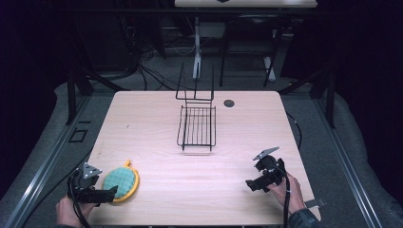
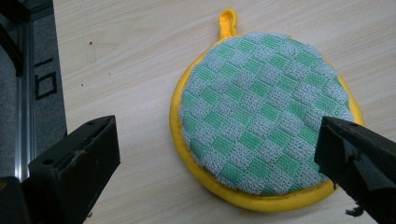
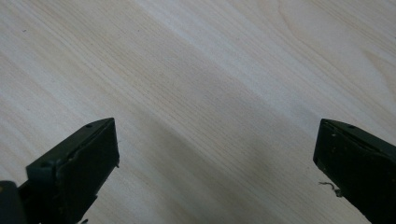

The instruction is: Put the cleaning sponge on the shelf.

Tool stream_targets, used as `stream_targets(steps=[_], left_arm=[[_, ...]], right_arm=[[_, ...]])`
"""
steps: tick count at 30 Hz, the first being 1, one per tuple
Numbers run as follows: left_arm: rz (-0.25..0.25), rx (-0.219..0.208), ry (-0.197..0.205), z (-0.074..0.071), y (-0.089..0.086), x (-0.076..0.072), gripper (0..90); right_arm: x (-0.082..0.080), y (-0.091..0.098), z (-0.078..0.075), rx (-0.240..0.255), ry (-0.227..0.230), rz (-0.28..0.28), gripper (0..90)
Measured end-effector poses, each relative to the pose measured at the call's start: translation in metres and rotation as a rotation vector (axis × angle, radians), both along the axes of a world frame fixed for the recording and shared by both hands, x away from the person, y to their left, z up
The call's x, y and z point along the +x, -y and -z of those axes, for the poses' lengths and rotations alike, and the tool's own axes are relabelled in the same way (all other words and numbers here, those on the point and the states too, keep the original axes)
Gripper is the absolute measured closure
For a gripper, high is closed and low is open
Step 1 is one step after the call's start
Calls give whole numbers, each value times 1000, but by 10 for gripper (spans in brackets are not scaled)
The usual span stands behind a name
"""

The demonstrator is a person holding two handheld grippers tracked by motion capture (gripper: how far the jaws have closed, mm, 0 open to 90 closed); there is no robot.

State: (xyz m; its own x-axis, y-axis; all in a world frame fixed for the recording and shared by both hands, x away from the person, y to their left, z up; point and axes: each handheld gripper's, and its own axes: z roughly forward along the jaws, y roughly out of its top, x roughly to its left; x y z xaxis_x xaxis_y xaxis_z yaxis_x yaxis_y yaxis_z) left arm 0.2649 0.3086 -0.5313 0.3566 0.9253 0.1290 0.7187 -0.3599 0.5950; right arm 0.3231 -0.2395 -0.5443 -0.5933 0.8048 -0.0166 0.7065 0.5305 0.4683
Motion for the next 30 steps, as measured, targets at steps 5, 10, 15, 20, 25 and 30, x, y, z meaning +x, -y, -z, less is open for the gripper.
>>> stream_targets(steps=[5, 10, 15, 20, 25, 30], left_arm=[[2, 0, 0, 0, 0, 0, 0], [-3, -4, 3, -1, 1, 0, 0], [10, -13, 4, -4, 4, 4, 0], [16, -15, 0, -3, 9, 9, 2], [31, -28, -20, -1, 14, 16, 10], [38, -46, -27, 1, 18, 21, 73]], right_arm=[[0, -1, 1, 5, -7, 0, 0], [0, -1, 1, 4, -7, -2, 0], [0, -1, 0, 2, -5, -10, 3], [0, -3, 1, -3, -8, -18, 3], [0, -3, 1, -3, -10, -20, 4], [-1, -5, 1, 2, -12, -25, 6]])
